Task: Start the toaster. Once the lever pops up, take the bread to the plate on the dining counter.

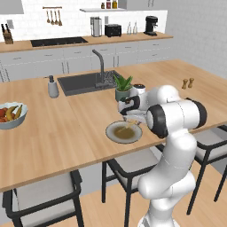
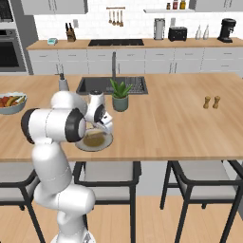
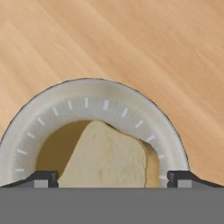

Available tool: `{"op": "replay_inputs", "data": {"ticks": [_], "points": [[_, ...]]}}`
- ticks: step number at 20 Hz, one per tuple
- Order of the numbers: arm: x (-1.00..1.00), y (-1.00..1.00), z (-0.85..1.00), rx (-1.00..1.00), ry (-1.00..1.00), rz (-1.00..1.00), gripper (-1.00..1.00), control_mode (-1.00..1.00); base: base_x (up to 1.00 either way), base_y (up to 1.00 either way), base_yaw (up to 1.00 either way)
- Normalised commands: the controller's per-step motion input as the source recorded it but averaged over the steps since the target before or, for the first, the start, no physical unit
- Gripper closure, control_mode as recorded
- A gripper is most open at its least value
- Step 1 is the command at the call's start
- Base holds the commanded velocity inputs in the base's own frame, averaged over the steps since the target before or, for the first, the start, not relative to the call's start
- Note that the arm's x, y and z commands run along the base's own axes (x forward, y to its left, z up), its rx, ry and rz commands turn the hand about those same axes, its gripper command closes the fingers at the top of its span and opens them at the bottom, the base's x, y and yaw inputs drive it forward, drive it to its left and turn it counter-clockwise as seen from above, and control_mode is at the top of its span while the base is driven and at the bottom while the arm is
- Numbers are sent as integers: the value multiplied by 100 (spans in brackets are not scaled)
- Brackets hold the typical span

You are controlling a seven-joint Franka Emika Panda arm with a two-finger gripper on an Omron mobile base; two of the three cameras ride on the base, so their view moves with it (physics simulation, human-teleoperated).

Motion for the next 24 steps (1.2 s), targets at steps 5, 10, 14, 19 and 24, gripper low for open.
{"op": "replay_inputs", "data": {"ticks": [5,10,14,19,24], "points": [[0,-1,15,-8,9,0,-100,-100,0,0,0],[-6,-17,24,1,0,0,-100,-100,0,0,0],[-30,-38,14,6,0,0,-100,-100,0,0,0],[-90,-38,35,12,-26,0,-100,-100,0,0,0],[-100,-10,54,8,-45,0,-100,-100,0,0,0]]}}
